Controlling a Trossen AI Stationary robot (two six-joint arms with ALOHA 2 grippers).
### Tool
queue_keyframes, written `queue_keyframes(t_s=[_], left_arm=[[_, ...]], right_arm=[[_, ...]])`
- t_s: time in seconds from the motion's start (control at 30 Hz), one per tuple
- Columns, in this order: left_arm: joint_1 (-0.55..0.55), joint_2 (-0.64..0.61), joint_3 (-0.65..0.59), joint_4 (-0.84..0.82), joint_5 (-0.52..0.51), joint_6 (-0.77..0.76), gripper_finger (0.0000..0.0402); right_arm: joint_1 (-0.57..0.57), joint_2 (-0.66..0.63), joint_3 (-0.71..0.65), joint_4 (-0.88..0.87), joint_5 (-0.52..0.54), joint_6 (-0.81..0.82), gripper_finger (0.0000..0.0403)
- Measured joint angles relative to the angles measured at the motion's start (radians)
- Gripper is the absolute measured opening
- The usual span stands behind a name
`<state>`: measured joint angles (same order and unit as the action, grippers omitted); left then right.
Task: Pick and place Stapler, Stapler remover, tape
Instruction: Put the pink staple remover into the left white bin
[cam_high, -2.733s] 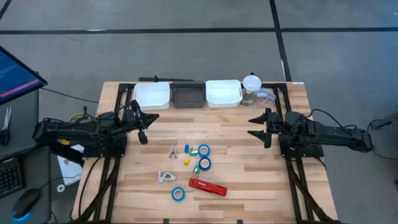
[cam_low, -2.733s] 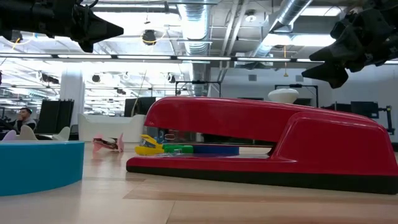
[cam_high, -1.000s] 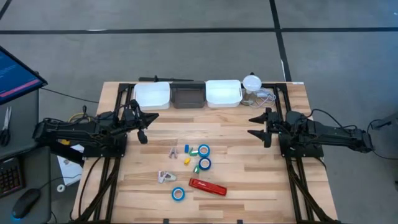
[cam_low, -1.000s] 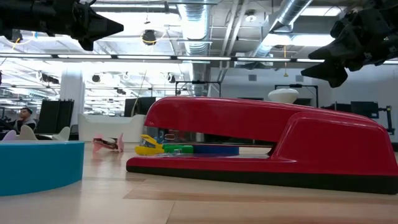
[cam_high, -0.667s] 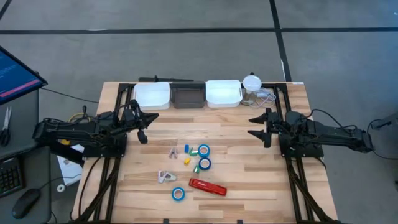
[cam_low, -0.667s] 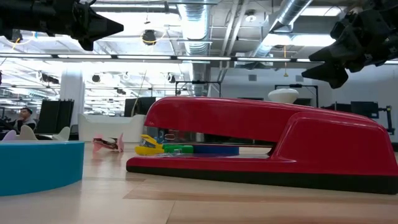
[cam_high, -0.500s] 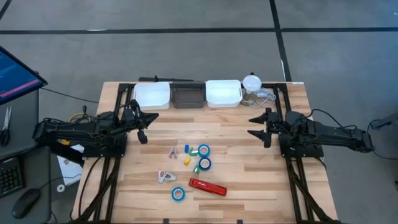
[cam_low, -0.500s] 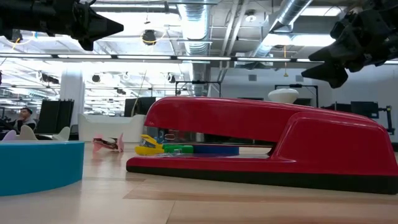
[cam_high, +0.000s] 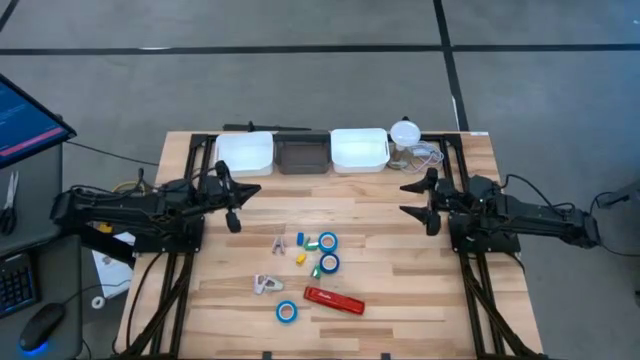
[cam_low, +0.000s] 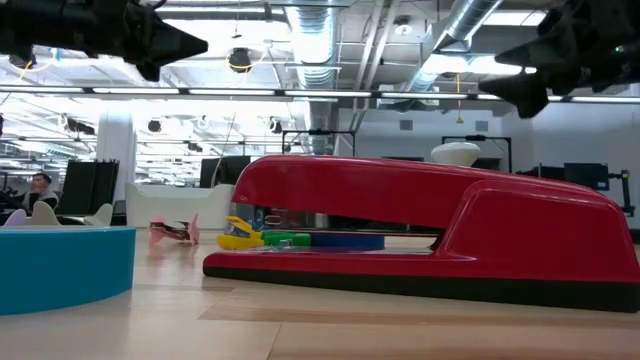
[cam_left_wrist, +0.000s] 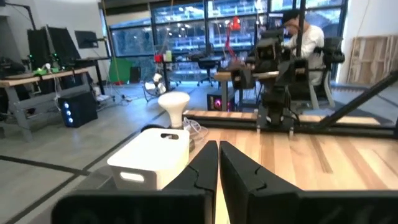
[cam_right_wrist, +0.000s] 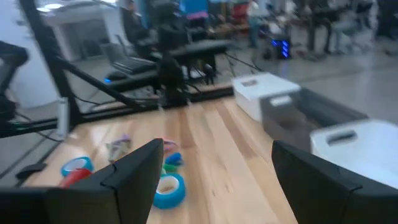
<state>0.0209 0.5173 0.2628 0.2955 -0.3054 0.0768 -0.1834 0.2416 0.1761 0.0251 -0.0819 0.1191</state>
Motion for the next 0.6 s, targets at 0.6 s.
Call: queue_keyframes(t_s=[0.6], left_arm=[[-0.003,0.131,0.102,0.006,0.0,0.054,0.0008]], right_arm=[[0.007,0.0,0.0,0.04,-0.023,0.049,0.0291]])
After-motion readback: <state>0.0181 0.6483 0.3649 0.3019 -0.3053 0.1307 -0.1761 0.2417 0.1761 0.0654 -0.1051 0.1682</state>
